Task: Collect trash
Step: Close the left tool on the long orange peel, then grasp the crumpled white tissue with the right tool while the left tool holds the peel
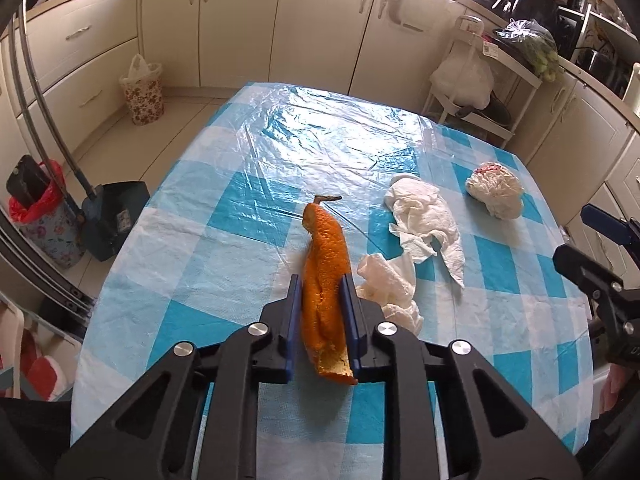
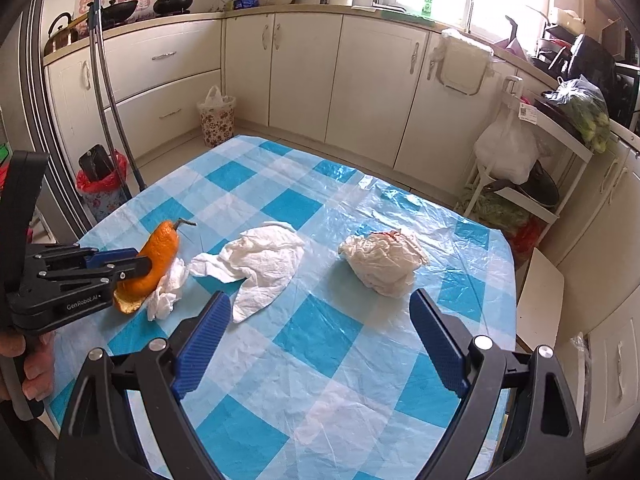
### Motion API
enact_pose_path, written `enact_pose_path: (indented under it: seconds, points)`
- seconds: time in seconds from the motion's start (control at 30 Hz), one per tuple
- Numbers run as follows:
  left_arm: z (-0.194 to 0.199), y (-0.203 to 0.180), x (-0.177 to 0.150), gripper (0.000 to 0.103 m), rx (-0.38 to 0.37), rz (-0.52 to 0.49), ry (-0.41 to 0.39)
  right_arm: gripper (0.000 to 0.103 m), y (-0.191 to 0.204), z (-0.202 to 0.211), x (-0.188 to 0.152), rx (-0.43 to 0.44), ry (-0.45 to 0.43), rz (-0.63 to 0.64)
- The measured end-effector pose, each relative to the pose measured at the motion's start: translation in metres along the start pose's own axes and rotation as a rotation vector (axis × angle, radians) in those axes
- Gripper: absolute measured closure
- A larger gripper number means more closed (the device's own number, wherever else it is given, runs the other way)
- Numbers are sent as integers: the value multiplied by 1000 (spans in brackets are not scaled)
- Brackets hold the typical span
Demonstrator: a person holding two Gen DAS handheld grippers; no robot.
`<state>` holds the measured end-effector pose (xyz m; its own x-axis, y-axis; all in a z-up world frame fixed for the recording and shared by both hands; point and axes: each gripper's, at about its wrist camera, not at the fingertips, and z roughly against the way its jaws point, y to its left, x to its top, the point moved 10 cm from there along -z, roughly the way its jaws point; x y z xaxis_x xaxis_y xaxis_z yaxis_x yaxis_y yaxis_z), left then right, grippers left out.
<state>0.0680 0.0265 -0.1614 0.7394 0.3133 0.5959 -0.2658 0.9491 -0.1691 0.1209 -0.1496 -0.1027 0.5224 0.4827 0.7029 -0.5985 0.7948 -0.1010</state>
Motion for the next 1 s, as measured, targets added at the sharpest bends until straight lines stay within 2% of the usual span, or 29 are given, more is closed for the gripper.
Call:
enact_pose_path:
  seconds: [0.2,0.3,0.37,0.4,0.53,0.63,0.93,1.0]
  points:
    - [13,27,-4,87,3,41,51,16,18,-7,-4,32,28,34]
    - [14,41,-7,83,-14,70,80,16,30,-10,-5,71,37,33]
    - [13,49,-9,61,-18,90,86,16,40,-15,-6,100,46,29]
    - [12,52,-10,57,-18,98,89,16,45,-17,-7,114,53,26]
    - [8,52,-14,49,-21,87,90,16,68,-26,-10,157,70,39]
    - [8,48,-13,48,-29,69,90,16,84,-34,-12,170,81,54]
    - [7,51,-11,47,-78,80,83,40,109,-59,-15,226,109,35]
    - [6,49,-11,46,-86,77,80,50,111,-62,-19,251,125,23]
